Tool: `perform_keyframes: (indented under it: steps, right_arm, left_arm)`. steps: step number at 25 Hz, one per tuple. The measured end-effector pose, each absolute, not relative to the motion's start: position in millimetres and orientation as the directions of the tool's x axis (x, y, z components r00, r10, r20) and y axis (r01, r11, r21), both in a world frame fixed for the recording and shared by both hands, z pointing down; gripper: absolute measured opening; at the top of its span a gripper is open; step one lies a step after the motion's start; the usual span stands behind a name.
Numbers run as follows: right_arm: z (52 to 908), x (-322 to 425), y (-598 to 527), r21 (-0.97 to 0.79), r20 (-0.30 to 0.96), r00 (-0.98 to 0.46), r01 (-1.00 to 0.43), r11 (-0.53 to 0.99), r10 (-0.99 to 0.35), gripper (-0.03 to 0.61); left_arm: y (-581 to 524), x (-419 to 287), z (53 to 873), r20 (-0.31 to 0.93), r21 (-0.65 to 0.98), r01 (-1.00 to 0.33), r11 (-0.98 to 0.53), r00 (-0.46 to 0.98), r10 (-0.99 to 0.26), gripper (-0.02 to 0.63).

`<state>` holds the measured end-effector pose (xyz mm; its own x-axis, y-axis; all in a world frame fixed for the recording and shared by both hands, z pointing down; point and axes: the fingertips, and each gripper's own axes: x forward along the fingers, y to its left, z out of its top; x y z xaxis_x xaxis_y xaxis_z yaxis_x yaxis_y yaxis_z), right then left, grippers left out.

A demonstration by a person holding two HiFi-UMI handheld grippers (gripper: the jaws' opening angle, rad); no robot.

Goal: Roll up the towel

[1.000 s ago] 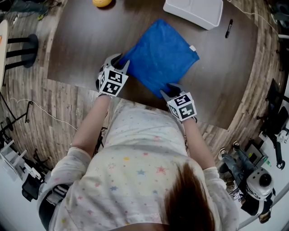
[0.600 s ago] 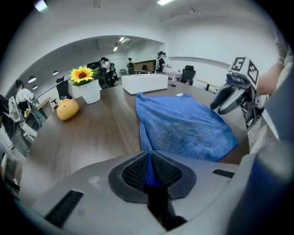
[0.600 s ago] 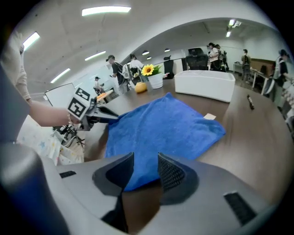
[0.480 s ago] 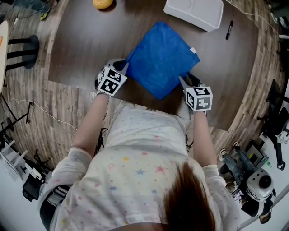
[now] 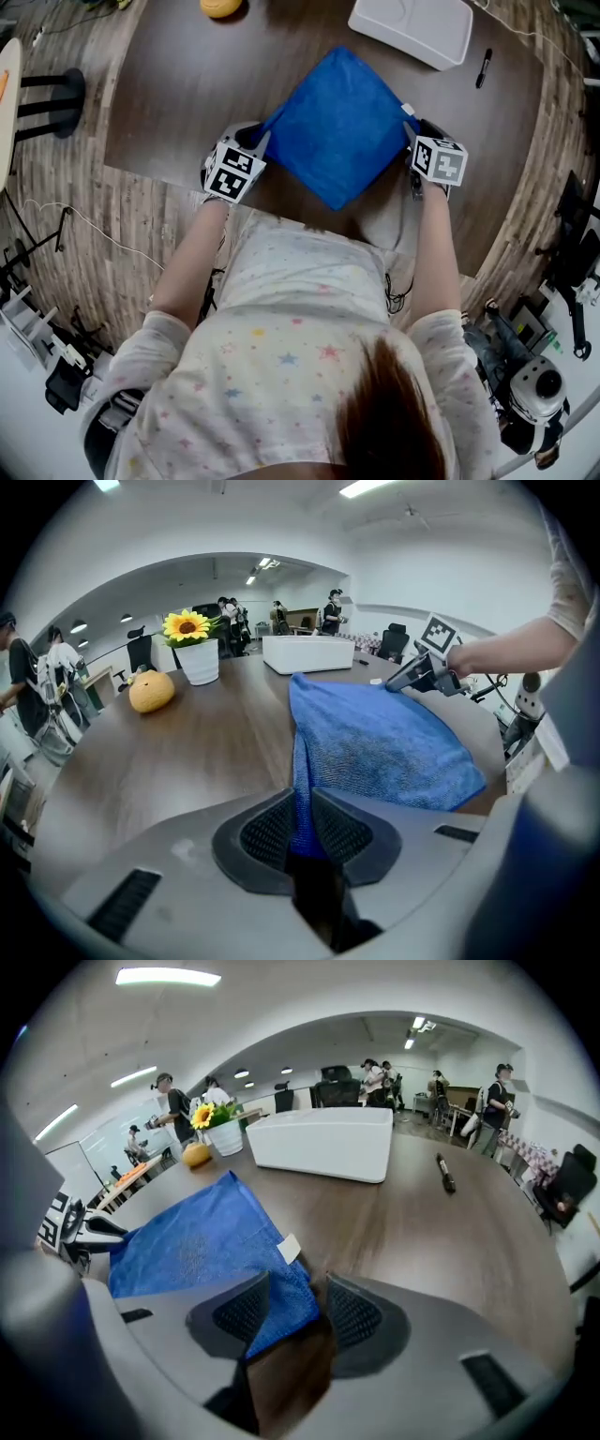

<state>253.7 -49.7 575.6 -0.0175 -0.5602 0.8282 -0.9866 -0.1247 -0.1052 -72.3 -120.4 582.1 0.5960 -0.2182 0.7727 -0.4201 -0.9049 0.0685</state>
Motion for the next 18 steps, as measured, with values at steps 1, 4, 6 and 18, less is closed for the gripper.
perform_keyframes:
  steps: [1, 4, 6, 18]
  right_arm:
    - [578, 250, -51, -0.097, 0.835, -0.022, -0.990, -0.107, -0.551, 0.182]
    - [581, 245, -51, -0.083, 0.835, -0.035, -0.994, -0.064, -0.549, 0.100]
    - [580, 245, -51, -0.066, 0.834, -0.032, -0.997, -0.043, -0.550, 0.073]
    - [574, 267, -94, 0.076, 0.832, 0.056, -0.997, 0.014, -0.551, 0.058]
  left_arm:
    - [-120, -73, 581, 0.772, 0.071, -0.420, -0.905, 0.598, -0.217, 0.037]
    - [-117, -72, 583, 0.782, 0.053, -0.406, -0.912, 0.585, -0.215, 0.036]
    - [-113, -71, 585, 0.786, 0.034, -0.398, -0.917, 0.577, -0.221, 0.034]
    - [-89, -68, 584, 0.775, 0.108, -0.455, -0.884, 0.596, -0.212, 0.029]
